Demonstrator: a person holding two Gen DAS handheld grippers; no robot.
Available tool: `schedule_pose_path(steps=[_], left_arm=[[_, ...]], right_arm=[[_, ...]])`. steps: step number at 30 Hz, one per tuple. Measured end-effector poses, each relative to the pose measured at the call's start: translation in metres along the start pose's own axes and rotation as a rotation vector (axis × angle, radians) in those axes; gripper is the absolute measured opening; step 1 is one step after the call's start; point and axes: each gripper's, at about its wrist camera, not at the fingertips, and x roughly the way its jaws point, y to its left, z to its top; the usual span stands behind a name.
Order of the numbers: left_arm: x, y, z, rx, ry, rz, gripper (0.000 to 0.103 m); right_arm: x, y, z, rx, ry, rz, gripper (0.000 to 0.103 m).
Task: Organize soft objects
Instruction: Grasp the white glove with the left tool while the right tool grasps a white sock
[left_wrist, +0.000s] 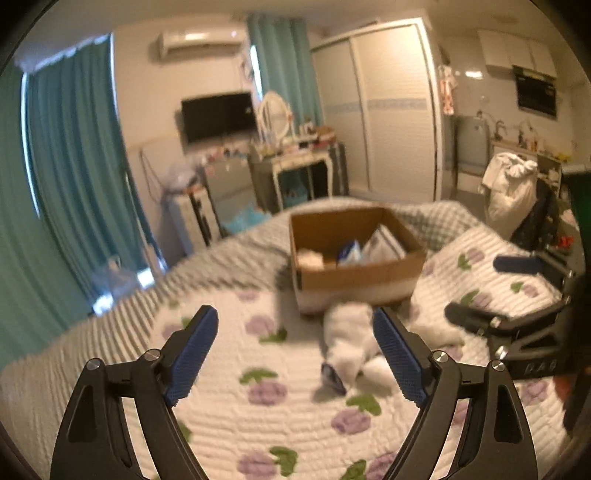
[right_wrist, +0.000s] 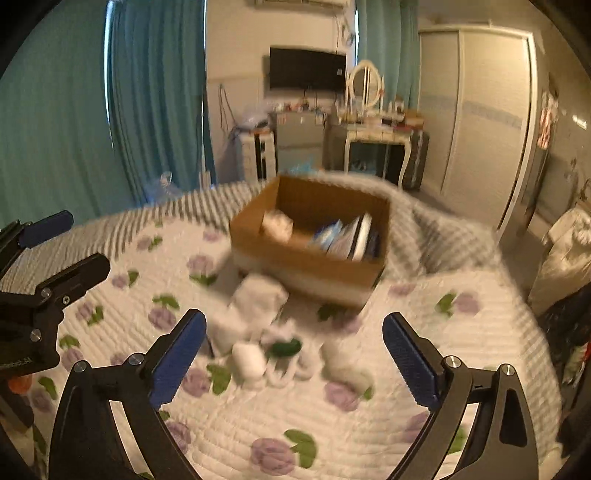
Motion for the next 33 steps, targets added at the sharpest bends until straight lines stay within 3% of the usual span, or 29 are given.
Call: schedule_pose_path(steps=[3, 7, 14, 17, 19, 22, 33], left_arm=[[0.025, -0.003, -0.023, 0.01, 0.058, -0.013, 0.087], [0.051, 0.005, -0.048, -0.001, 0.105, -0.01, 0.087], [0.078, 0.026, -0.082, -0.055, 0.195, -0.025, 0.087], [0.08, 0.031, -0.085, -0.098, 0.208, -0.029, 0.087], [0.08, 0.032, -0.085, -0.109, 0.212, -0.021, 0.087], [0.08, 0.03, -0.087, -0.108, 0.217, -0.021, 0.087], [0.077, 0.007, -0.079, -0.079, 0.263, -0.075, 0.087]], right_arm=[[0.039, 0.012, -0.022, -0.015, 0.063, 0.0, 0.097], [0.079, 0.024, -0.045, -0.017, 0.132, 0.019, 0.084], [0.12, 0.055, -0.056, -0.111, 0.197, 0.037, 0.073], [0.137, 0.057, -0.057, -0.109, 0.234, 0.02, 0.059], [0.144, 0.056, -0.058, -0.109, 0.253, 0.013, 0.043], [0.14, 0.053, -0.06, -0.089, 0.251, 0.026, 0.035], [0.067, 0.017, -0.043, 0.028, 0.11, 0.097, 0.035]])
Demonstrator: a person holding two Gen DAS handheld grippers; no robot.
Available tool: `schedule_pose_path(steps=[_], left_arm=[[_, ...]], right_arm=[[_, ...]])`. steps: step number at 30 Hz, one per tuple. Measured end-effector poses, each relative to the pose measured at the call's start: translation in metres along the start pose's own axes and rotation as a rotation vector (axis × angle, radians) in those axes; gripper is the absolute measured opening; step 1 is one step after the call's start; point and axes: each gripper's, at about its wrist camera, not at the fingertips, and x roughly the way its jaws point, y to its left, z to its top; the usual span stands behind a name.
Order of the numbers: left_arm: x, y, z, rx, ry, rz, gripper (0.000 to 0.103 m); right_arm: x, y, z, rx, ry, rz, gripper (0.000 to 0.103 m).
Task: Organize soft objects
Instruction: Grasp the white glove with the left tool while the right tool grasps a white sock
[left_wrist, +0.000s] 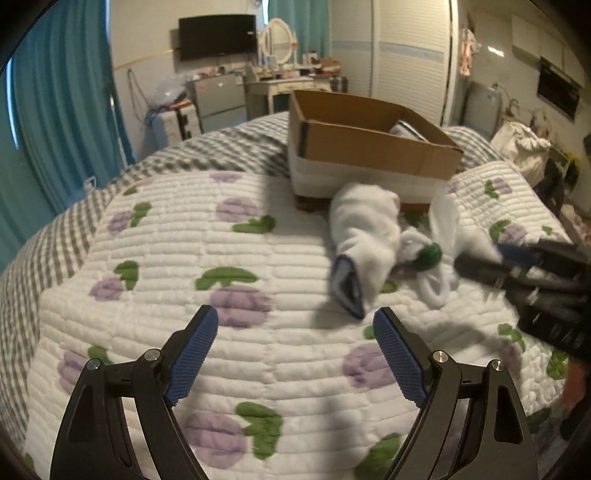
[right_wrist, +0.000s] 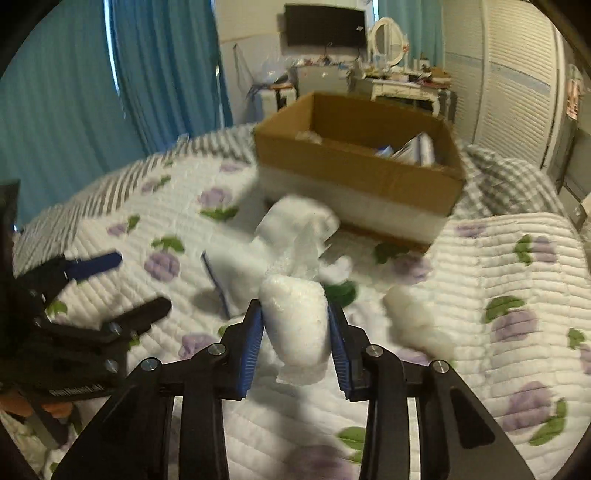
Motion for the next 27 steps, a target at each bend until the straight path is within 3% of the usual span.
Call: schedule_pose_path(steps=[10, 14, 18, 22, 27], left_arm=[[0.042, -0.036, 0.046, 0.056, 0.037, 0.005, 0.086], [0.073, -0.039, 0.045, 0.084, 0.084, 0.008, 0.085], [0.094, -0.042, 0.039, 0.082, 0.156, -0.043, 0.085], [0.104, -0.054, 0.044, 0.148, 0.142, -0.025, 0.085], [0.114, -0.058, 0.055, 0.154, 0.128, -0.069, 0.085]], right_arm=[[0.003, -0.051, 0.048, 0.013, -0.054, -0.069, 0.035], [0.017, -0.063, 0.048, 0.039, -0.055, -0.055, 0.035], [0.039, -0.071, 0.049, 0.046, -0.023, -0.044, 0.035], [0.047, -0.08, 0.055, 0.071, -0.019, -0.04, 0.035], [0.051, -0.089, 0.053, 0.097, -0.012, -0.044, 0.035]])
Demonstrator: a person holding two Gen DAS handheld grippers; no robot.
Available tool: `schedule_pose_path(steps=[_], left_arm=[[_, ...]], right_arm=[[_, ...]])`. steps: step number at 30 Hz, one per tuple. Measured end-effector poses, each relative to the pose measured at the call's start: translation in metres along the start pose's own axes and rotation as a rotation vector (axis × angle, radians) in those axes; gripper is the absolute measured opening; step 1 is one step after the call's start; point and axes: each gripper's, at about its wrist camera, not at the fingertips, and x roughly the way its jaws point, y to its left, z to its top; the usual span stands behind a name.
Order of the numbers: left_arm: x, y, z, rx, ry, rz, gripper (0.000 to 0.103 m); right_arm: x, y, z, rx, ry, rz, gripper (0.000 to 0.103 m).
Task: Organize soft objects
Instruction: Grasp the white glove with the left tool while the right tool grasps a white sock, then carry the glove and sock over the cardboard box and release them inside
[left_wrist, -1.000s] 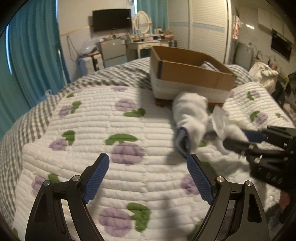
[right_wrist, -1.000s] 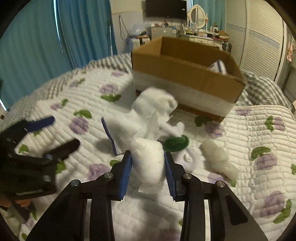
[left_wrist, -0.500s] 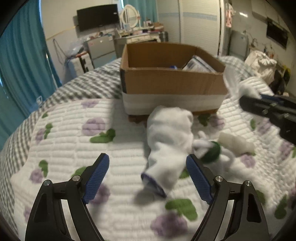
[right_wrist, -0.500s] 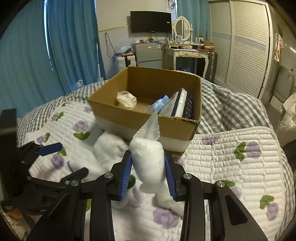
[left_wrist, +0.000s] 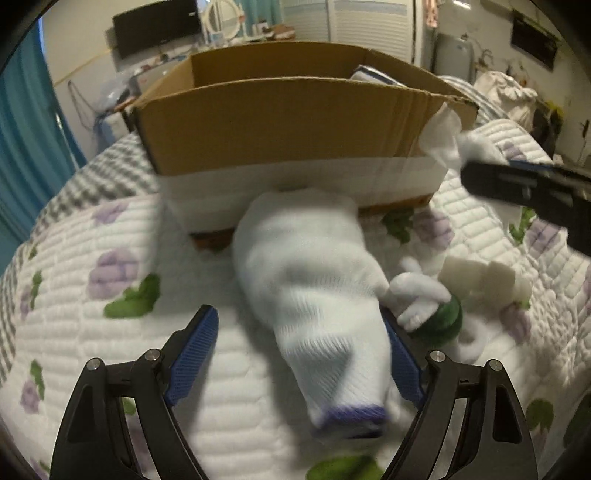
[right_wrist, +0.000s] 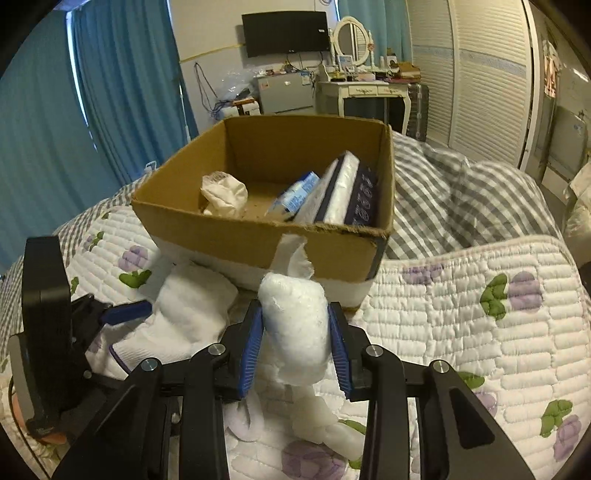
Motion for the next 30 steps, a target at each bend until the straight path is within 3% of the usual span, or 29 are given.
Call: schedule_pose_path(steps=[3, 4, 5, 8, 12, 19, 30], left_arm=[[0.007, -0.003, 0.001, 0.023, 0.0, 0.003, 0.082], [0.005, -0.004, 0.0, 0.034, -0.012, -0.006, 0.077], [0.002, -0.006, -0.001, 0.045, -0.023, -0.028, 0.064], [-0.009, -0.01, -0.005, 0.083, -0.041, -0.014, 0.056], [-0.025, -0.008, -0.012, 0.09, -0.029, 0.01, 0.055], [-0.082, 0.001, -0.014, 0.048, -0.096, 0.015, 0.055], [-0.168, 0.017, 0.007, 0.013, -0.243, 0.047, 0.055]], right_arm=[[0.001, -0.005, -0.003, 0.02, 0.007, -0.005, 0.035], [0.0, -0.006, -0.004, 0.027, 0.005, -0.005, 0.035], [-0.002, -0.008, -0.004, 0.034, 0.0, -0.005, 0.035], [-0.006, -0.01, -0.007, 0.045, -0.003, -0.01, 0.035], [-0.013, -0.007, -0.015, 0.035, -0.003, -0.037, 0.035], [-0.052, 0.007, -0.019, 0.027, -0.024, -0.048, 0.035], [-0.129, 0.057, 0.018, -0.052, -0.138, 0.021, 0.035]])
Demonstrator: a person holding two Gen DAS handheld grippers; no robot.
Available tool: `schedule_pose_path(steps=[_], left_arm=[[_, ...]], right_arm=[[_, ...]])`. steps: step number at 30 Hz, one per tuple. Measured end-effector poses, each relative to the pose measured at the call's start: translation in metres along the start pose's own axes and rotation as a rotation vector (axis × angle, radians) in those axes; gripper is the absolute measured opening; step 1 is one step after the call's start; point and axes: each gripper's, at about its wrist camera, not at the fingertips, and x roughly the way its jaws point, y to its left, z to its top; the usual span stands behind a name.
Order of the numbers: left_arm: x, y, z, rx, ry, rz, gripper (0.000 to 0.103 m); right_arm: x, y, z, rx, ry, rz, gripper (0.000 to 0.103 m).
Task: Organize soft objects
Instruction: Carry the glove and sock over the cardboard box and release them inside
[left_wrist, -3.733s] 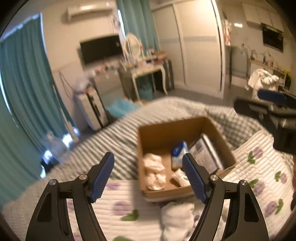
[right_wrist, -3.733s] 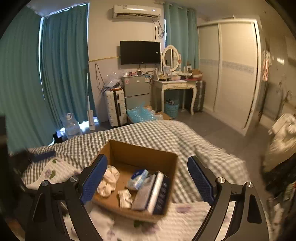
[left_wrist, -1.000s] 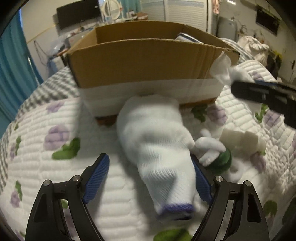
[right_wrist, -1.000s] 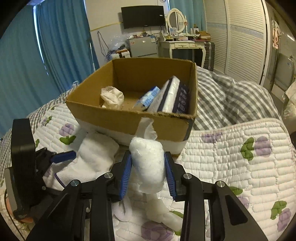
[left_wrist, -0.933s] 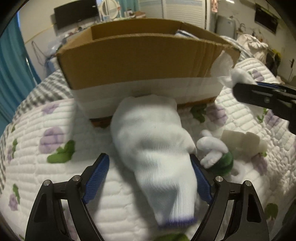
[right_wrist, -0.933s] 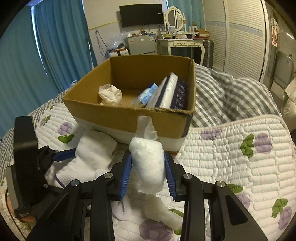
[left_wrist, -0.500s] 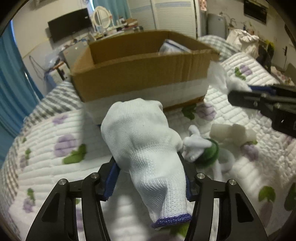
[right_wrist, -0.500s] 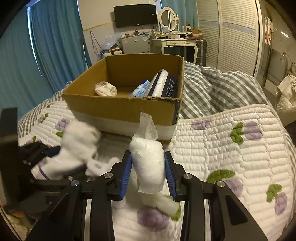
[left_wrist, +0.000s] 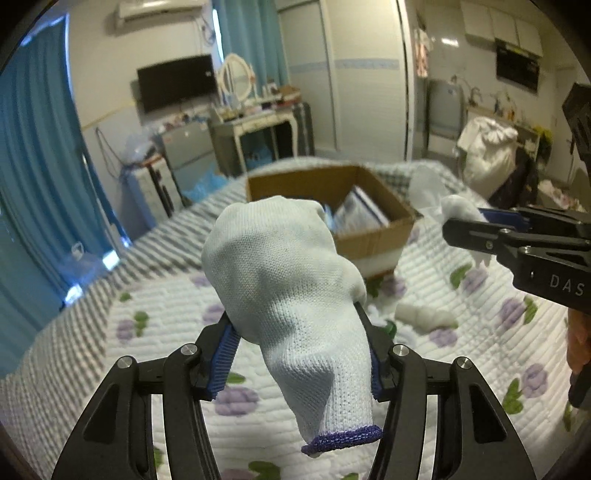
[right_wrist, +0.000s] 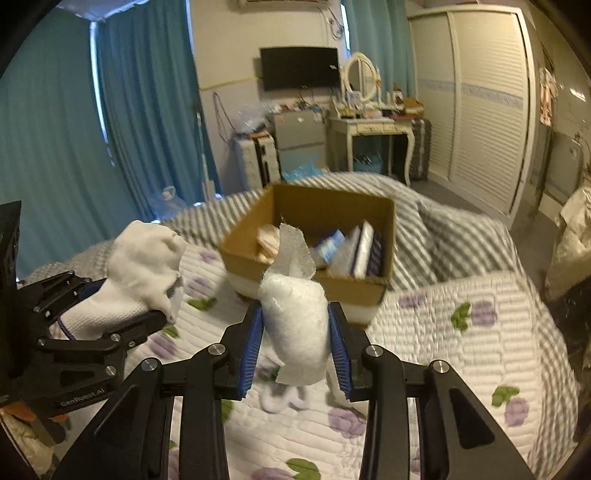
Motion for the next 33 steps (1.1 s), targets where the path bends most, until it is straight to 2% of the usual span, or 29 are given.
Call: schedule_pose_path(steps=[6, 13, 19, 24, 26, 30, 33], left_arm=[[-0.012, 0.002, 0.032, -0.01, -0.067, 0.012, 0.055], [0.022, 0.007, 0.078, -0.013, -0.106, 0.034, 0.055], [0.083, 0.017, 0.103, -0.022, -0.091, 0.043, 0.055], [0.14, 0.019, 0.106, -0.038, -0.053, 0.039, 0.055], [0.164, 0.017, 0.103, -0.035, -0.015, 0.052, 0.055], [0.189, 0.011, 0.097, -0.028, 0.02, 0.034, 0.055], [0.193, 0.007, 0.093, -0.022, 0.027, 0.025, 0.056]], right_arm=[[-0.013, 0.013, 0.044, -0.038, -0.071, 0.037, 0.035], [0.014, 0.01, 0.09, -0.046, -0.119, 0.06, 0.035], [0.083, -0.022, 0.114, -0.005, -0.106, 0.052, 0.035], [0.145, -0.056, 0.114, 0.043, -0.06, 0.029, 0.035], [0.165, -0.067, 0.113, 0.049, -0.039, 0.024, 0.035], [0.199, -0.08, 0.109, 0.064, 0.0, 0.03, 0.035], [0.212, -0.084, 0.103, 0.065, 0.02, 0.051, 0.035]])
